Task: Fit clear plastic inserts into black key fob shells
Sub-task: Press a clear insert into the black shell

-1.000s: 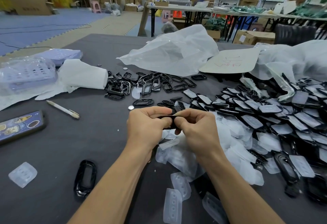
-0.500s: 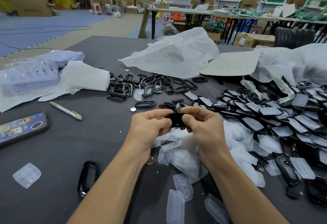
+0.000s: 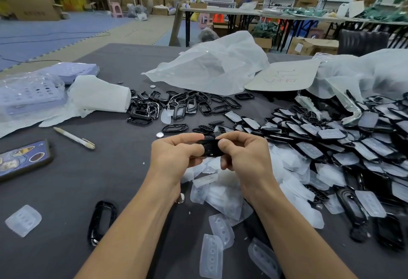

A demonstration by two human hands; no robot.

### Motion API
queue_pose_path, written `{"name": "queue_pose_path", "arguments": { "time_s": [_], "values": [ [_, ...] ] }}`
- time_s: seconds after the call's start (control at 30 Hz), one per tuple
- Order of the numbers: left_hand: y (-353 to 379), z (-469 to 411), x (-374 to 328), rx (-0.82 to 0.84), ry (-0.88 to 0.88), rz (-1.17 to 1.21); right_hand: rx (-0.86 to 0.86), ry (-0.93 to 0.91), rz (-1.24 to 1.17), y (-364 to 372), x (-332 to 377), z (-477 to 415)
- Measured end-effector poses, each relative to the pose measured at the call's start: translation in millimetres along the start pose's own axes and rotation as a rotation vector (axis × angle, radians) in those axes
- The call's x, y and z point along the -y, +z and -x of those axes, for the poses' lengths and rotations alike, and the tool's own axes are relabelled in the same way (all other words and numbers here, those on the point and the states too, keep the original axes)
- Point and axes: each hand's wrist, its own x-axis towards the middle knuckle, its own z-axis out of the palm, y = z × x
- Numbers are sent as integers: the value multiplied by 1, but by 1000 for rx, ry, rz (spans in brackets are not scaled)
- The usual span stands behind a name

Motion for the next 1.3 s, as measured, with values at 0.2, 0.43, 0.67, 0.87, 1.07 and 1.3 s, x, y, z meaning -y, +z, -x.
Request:
{"name": "queue_pose_path", "arguments": {
  "time_s": [0.2,0.43,0.67,0.87,1.07,1.3],
  "values": [
    [4,1,6,53,63,-153,-42,-53,77,0,1,2],
    [-4,-3,5,-44,283,-474,4,-134,163,6,-5,6],
    [-10,4,1,64,480,-796,52,-324,275,-1,-2,4],
    [-19,-13,-3,-234,212,-173,63,-301,714,1,-6,7],
    [-22,-18,-3,-229,82,201,179,-347,1162,15,-11,11],
    [-19,-21,-3,-151,90,160,219,-459,983,23,-16,17]
  ]
}}
